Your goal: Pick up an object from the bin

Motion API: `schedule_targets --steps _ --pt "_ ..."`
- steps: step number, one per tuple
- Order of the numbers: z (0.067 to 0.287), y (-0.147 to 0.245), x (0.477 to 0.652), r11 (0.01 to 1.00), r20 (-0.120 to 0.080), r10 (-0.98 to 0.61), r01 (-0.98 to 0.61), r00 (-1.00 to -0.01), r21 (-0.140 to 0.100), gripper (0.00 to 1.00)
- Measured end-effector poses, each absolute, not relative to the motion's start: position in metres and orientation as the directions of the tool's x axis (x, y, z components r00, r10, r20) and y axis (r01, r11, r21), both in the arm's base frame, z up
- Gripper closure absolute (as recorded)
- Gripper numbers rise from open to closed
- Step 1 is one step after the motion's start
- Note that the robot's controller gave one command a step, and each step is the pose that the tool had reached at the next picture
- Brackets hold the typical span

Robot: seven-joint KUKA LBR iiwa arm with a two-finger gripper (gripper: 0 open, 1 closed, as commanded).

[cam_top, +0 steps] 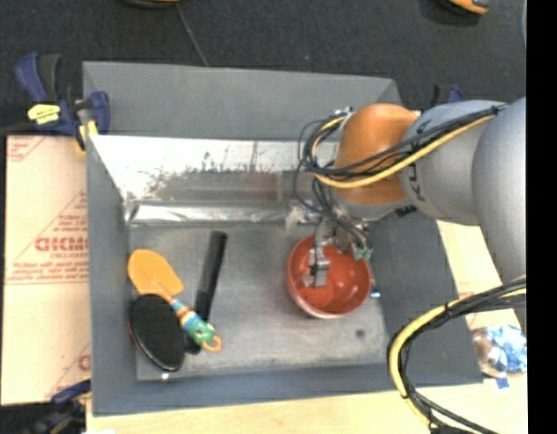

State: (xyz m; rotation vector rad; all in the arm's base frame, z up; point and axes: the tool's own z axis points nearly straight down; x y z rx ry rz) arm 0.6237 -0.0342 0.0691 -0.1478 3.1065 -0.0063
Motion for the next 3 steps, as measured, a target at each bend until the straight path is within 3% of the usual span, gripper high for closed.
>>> schedule_targets --steps 1,2,3 --pt "0.071 -0.064 0.603 0.985 -0.027 -0.173 -0.173 -0.985 -0.008 0.0" --pt "0.071 -0.027 0.639 0.986 -0.034 -0.165 -0.165 -0.986 -0.007 0.0" --pt "0.074 -0.057 0.619 1.0 -0.037 -0.002 -0.002 -0.999 -0.005 1.0"
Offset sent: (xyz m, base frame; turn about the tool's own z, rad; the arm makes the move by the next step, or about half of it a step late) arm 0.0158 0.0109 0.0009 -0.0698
